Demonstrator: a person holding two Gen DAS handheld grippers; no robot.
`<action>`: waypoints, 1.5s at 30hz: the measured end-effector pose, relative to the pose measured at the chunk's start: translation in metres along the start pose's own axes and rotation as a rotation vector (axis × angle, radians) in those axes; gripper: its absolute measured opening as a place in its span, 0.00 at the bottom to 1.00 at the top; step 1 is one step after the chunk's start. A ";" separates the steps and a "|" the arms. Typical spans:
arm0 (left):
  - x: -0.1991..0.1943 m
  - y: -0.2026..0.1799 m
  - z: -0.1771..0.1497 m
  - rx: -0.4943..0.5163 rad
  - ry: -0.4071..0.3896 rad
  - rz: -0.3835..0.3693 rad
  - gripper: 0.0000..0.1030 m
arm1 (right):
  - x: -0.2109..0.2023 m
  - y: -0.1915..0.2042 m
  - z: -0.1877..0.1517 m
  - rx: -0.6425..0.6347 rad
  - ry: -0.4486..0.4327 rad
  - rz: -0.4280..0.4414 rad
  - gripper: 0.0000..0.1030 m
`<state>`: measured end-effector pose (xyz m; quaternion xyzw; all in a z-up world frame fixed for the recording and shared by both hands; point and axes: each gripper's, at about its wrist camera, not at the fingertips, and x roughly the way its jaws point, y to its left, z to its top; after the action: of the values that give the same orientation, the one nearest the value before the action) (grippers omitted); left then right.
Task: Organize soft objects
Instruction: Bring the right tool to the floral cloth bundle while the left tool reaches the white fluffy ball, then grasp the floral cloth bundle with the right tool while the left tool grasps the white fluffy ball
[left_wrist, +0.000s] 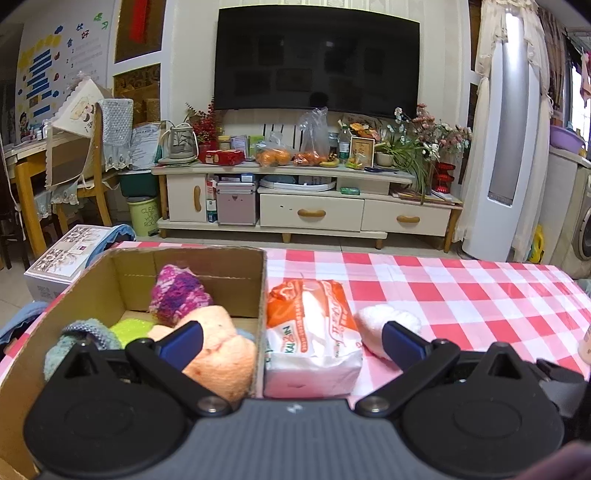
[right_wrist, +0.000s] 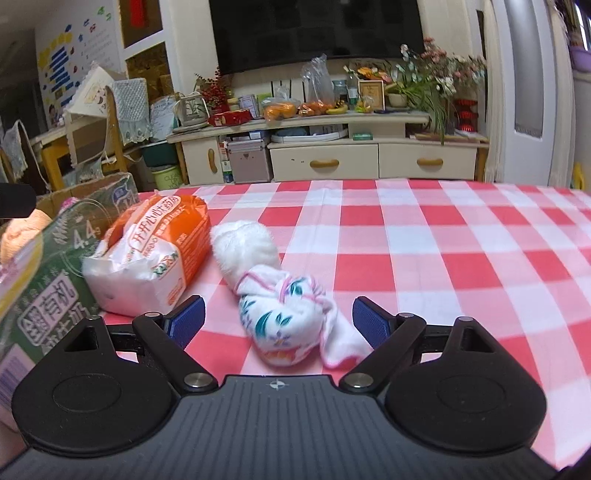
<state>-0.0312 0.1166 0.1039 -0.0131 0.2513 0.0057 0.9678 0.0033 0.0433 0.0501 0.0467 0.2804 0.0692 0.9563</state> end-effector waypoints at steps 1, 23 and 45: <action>0.001 -0.002 0.000 0.005 0.002 0.000 0.99 | 0.005 -0.001 0.001 -0.006 0.004 0.000 1.00; 0.033 -0.060 -0.007 0.055 0.065 -0.037 0.99 | 0.025 -0.029 -0.002 -0.041 0.051 0.066 0.74; 0.103 -0.123 -0.021 0.016 0.166 -0.012 0.99 | 0.012 -0.111 -0.002 0.088 0.074 -0.110 0.95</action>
<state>0.0505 -0.0064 0.0381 -0.0071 0.3304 -0.0031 0.9438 0.0241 -0.0643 0.0278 0.0705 0.3206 0.0059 0.9446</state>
